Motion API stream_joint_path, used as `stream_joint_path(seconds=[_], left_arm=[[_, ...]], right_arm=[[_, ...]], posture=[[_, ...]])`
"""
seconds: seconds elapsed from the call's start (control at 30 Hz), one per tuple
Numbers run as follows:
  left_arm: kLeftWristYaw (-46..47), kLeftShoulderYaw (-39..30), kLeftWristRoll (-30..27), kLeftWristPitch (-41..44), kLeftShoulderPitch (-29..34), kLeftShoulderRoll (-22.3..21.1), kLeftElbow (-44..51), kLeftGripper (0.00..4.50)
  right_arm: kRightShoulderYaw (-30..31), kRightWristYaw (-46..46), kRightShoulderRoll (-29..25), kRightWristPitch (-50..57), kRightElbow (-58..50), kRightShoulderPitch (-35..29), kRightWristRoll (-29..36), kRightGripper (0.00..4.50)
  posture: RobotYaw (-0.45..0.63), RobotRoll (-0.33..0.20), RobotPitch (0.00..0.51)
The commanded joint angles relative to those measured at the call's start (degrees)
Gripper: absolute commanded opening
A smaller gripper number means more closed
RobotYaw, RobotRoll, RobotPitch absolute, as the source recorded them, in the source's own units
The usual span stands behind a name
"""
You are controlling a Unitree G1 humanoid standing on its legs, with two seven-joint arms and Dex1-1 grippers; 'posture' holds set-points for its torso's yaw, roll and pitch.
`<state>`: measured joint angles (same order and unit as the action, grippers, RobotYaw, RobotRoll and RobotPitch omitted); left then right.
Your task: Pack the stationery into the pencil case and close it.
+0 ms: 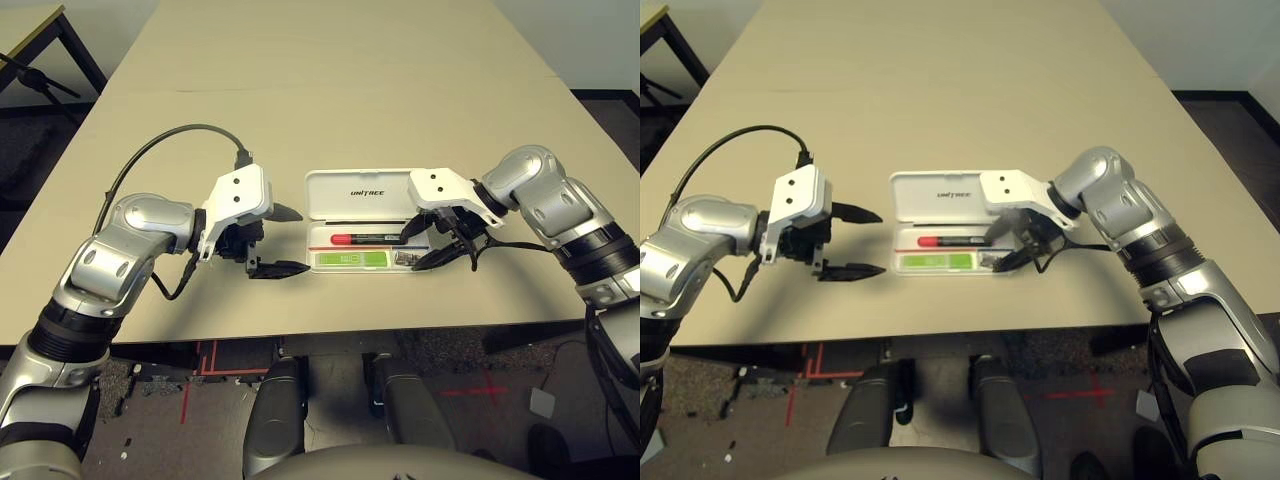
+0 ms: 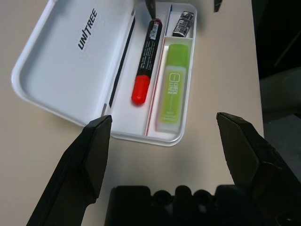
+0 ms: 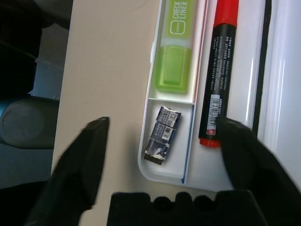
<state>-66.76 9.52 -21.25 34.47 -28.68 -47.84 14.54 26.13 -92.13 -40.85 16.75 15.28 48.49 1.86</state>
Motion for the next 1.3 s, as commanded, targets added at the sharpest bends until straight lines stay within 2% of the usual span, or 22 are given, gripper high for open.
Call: stream_joint_path(seconds=[0.03, 0.1, 0.2, 0.27, 0.37, 0.5, 0.63, 0.8, 1.0, 1.1, 1.3], left_arm=[[0.86, -1.35, -0.11, 1.56, -1.65, -0.17, -2.84, 4.5], [0.64, -1.91, 0.04, 1.41, -2.54, -0.56, -4.68, 4.5], [3.35, -2.71, 2.56, 0.75, -5.73, -0.4, -10.91, 4.5], [6.03, -3.23, 4.17, 0.25, -7.62, 0.6, -14.7, 4.11], [8.81, -2.75, 6.67, 0.83, -10.05, 1.14, -20.05, 3.15], [10.03, -1.43, 9.88, -0.15, -12.16, 1.19, -25.22, 1.53], [12.46, -0.53, 13.43, -2.19, -16.24, 3.37, -32.4, 0.04], [13.77, 0.4, 17.07, -6.55, -21.19, 6.82, -40.61, 0.04], [12.55, 2.24, 19.56, -14.5, -29.08, 15.08, -53.68, 0.04], [7.44, 4.08, 20.11, -20.16, -31.65, 18.49, -57.51, 0.04], [0.03, 7.13, 22.25, -25.54, -34.56, 21.07, -60.8, 0.04]], right_arm=[[-3.38, -0.37, -1.57, -7.66, 1.91, -0.14, 1.8, 4.46], [-4.41, -0.37, -2.57, -7.67, 2.9, -0.15, 4.68, 4.46], [-5.17, -0.37, -5.94, -5.15, 4.96, -0.04, 15.67, 4.46], [-6.66, -0.37, -6.92, -3.34, 6.34, -0.28, 21.24, 4.5], [-7.61, -0.37, -9.26, -3.66, 8.05, -1.25, 26.73, 4.5], [-8.06, -0.37, -13.49, -6.93, 9.8, -3.69, 32.72, 4.5], [-8.56, -0.37, -15.61, -7.64, 10.54, -5.1, 37.06, 4.5], [-6.58, -0.37, -19.86, -2.13, 8.48, -6.17, 43.63, 4.5], [-7.17, -0.37, -19.85, -1.17, 10.59, -5.17, 44.83, 4.5], [-7.03, -0.37, -19.78, -0.75, 10.4, -5.0, 44.79, 4.5], [-7.62, -0.37, -19.83, -0.22, 8.9, -5.79, 45.25, 4.5]], posture=[[0.06, 0.0, 0.164], [0.06, 0.0, 0.164], [0.06, 0.0, 0.164], [0.05, 0.0, 0.165], [0.05, 0.0, 0.165], [0.04, 0.0, 0.162], [0.03, 0.0, 0.159], [0.02, 0.0, 0.158], [0.0, 0.0, 0.16], [-0.02, 0.0, 0.16], [-0.04, 0.0, 0.153]])
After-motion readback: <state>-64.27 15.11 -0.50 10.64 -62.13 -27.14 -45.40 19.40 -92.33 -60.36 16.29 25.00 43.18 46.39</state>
